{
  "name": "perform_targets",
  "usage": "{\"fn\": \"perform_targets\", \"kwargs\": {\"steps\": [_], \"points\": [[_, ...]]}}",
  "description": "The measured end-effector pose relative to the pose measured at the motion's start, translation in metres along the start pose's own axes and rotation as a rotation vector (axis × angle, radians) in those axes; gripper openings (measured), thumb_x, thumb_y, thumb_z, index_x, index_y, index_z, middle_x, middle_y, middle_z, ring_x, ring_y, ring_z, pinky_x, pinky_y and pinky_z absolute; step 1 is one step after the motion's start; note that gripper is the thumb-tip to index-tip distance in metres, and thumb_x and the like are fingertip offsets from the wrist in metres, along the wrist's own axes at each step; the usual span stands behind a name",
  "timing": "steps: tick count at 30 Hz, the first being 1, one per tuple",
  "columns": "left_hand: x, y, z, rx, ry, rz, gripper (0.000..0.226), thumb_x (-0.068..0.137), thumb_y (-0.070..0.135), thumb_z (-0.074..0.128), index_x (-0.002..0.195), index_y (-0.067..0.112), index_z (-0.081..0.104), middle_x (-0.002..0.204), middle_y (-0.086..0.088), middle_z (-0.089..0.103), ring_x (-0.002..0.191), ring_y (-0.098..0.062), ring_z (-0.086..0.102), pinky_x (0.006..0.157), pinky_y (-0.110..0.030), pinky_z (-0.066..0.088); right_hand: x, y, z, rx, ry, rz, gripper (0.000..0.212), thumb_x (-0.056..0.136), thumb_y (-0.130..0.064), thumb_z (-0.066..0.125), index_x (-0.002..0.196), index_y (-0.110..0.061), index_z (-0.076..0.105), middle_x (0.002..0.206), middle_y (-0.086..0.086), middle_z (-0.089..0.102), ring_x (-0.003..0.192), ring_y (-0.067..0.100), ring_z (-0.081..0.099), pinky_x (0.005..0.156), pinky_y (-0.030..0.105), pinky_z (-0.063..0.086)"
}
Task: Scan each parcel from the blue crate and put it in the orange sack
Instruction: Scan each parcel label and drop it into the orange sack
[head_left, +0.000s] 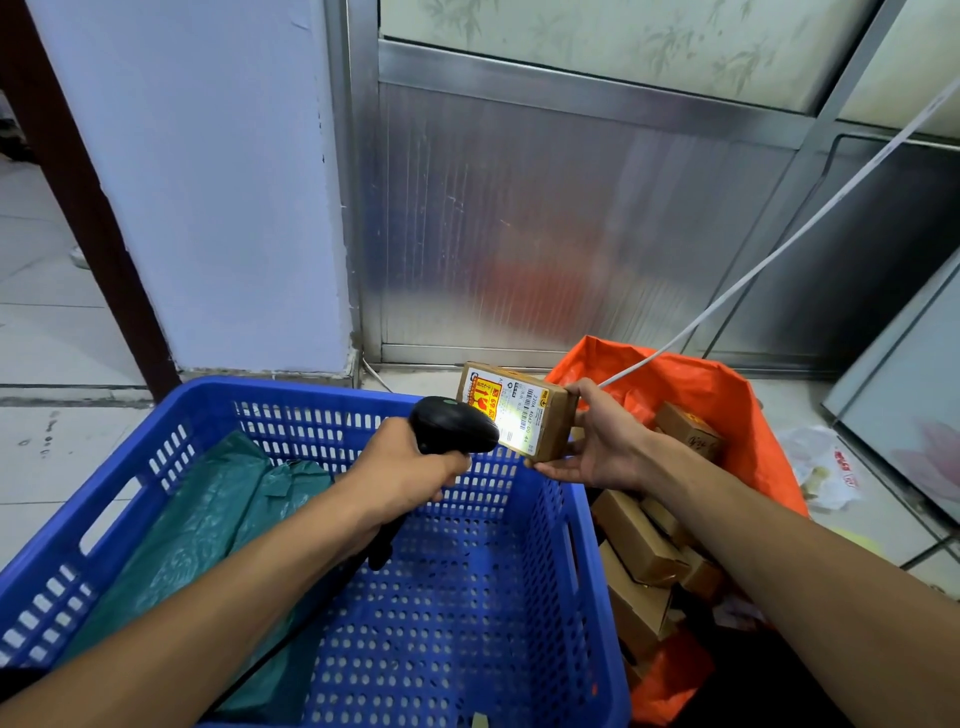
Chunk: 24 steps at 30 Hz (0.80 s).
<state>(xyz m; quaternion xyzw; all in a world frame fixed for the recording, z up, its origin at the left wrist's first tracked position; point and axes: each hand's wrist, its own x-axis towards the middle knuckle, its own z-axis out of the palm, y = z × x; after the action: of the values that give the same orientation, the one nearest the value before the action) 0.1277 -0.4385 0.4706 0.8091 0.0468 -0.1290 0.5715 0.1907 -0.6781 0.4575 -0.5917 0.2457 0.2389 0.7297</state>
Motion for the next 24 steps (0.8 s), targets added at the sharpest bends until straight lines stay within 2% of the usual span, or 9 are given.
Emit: {"fn": "perform_targets", "kwargs": {"steps": [7, 10, 19, 22, 24], "points": [[-0.003, 0.002, -0.001, -0.007, -0.014, -0.007, 0.004, 0.089, 0.008, 0.071, 0.086, 0.012, 0.071, 0.055, 0.004, 0.063, 0.05, -0.006, 0.057, 0.053, -0.022, 0.046, 0.003, -0.001, -0.008, -0.029, 0.038, 0.01, 0.045, 0.09, -0.046, 0.052, 0.116, -0.01, 0.059, 0.125, 0.027, 0.058, 0.096, 0.043, 0.067, 0.073, 0.042, 0.059], [-0.002, 0.001, -0.001, -0.001, -0.011, -0.012, 0.004, 0.087, 0.008, 0.072, 0.084, 0.009, 0.071, 0.055, 0.003, 0.062, 0.048, -0.007, 0.056, 0.053, -0.023, 0.046, 0.003, -0.001, -0.012, -0.023, 0.07, 0.014, 0.042, 0.092, -0.045, 0.051, 0.111, -0.009, 0.059, 0.124, 0.027, 0.058, 0.091, 0.045, 0.067, 0.076, 0.043, 0.057], [-0.003, 0.003, -0.002, -0.038, -0.025, -0.025, 0.004, 0.087, 0.007, 0.072, 0.084, 0.008, 0.071, 0.051, 0.004, 0.06, 0.045, -0.007, 0.054, 0.049, -0.022, 0.043, 0.006, -0.001, -0.013, -0.039, 0.056, 0.012, 0.046, 0.093, -0.047, 0.05, 0.117, -0.009, 0.059, 0.128, 0.027, 0.056, 0.099, 0.045, 0.066, 0.079, 0.043, 0.056], [-0.006, 0.005, -0.003, -0.084, -0.03, -0.039, 0.004, 0.089, 0.006, 0.071, 0.092, 0.004, 0.072, 0.053, 0.003, 0.06, 0.045, -0.008, 0.052, 0.048, -0.021, 0.043, 0.009, -0.001, -0.014, -0.042, 0.048, 0.011, 0.048, 0.093, -0.049, 0.05, 0.12, -0.01, 0.059, 0.13, 0.027, 0.055, 0.105, 0.044, 0.065, 0.088, 0.045, 0.055], [-0.007, 0.006, -0.005, -0.116, -0.033, -0.057, 0.009, 0.089, 0.006, 0.072, 0.096, 0.001, 0.073, 0.056, 0.001, 0.06, 0.047, -0.009, 0.052, 0.049, -0.022, 0.043, 0.011, -0.001, -0.015, -0.04, 0.046, 0.01, 0.05, 0.092, -0.05, 0.051, 0.124, -0.011, 0.057, 0.13, 0.026, 0.055, 0.106, 0.044, 0.065, 0.088, 0.046, 0.055]]}}
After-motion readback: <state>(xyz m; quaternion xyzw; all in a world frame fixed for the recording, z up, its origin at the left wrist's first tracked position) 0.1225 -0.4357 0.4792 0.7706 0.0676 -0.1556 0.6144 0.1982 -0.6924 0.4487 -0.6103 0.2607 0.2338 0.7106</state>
